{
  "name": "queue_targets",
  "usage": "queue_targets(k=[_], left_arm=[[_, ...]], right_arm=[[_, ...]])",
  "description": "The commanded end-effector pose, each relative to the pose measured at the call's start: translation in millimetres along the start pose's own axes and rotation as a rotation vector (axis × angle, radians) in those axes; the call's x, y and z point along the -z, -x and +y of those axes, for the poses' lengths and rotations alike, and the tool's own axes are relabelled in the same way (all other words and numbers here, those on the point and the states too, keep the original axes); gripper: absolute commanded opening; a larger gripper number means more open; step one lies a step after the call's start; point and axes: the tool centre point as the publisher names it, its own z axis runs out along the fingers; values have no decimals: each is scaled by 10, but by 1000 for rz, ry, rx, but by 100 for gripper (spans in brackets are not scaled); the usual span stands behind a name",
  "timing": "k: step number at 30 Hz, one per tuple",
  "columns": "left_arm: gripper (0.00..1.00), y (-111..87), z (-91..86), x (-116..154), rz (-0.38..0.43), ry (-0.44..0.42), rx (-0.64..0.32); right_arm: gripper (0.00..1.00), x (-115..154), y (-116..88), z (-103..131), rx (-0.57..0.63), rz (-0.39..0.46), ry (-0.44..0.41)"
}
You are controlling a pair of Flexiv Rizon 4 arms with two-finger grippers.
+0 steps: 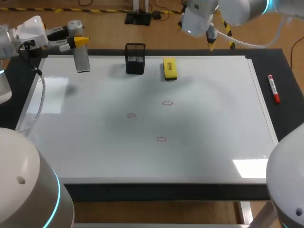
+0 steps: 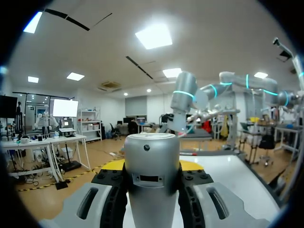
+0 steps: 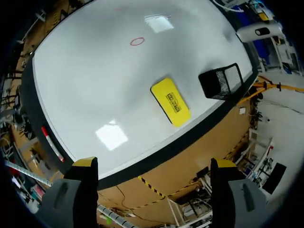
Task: Pick up the inspection probe, press it on each red-marked spot on the whiteboard one by one, put down the probe, pick up the eraser, and wipe off all the red marks.
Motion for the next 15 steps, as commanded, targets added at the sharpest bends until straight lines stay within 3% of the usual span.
queue_targets(k=[1,8,13,15], left_arm=[[0,-6,-11,-1,-2,1,-1],[0,-6,-11,-1,-2,1,-1],[0,-6,-11,-1,-2,1,-1],[0,-6,-11,-1,-2,1,-1]], right_arm=[[100,-98,54,80,157,234,13],[100,-299,63,139,300,193,88],[100,-408,58,192,417,95,149],[100,-469,58,241,450,102,156]])
